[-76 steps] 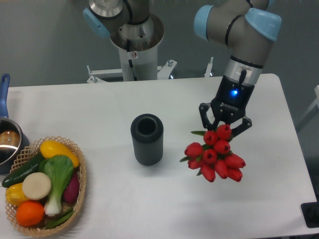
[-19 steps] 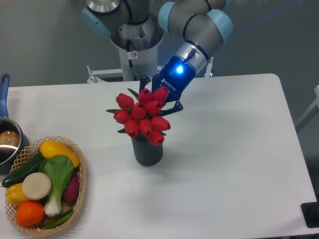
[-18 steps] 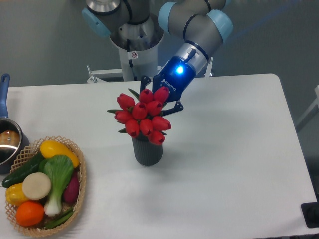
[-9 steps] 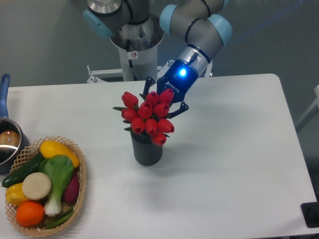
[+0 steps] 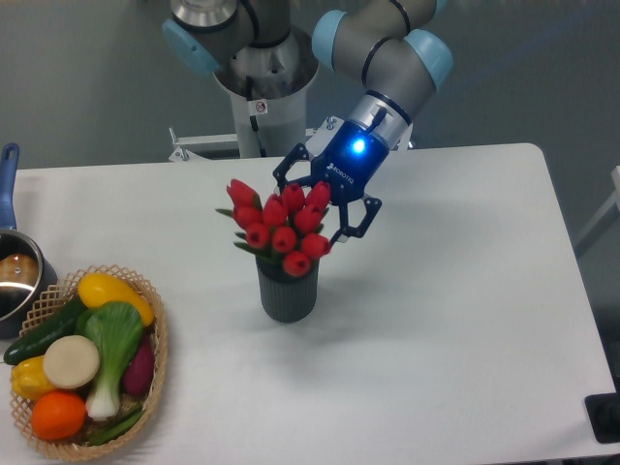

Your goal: Insert the flowers into the vase

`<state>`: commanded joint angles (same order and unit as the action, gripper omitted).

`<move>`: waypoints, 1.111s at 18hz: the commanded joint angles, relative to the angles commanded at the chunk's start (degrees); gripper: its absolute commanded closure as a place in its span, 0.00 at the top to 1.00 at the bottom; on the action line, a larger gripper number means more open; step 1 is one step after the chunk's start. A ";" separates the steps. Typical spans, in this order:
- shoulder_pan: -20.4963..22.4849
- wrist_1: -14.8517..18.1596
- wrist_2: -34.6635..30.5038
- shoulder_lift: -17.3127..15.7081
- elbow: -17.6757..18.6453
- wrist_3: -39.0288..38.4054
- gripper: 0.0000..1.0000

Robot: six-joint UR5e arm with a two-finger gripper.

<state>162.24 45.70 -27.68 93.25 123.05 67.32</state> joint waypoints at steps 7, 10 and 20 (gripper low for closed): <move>3.86 0.09 -0.18 -1.84 -0.44 -0.09 1.00; 6.67 0.26 -1.31 -3.07 -1.05 0.00 1.00; 7.82 0.26 -30.21 -3.78 -7.29 0.09 1.00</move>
<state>170.07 45.97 -57.89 89.47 115.76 67.41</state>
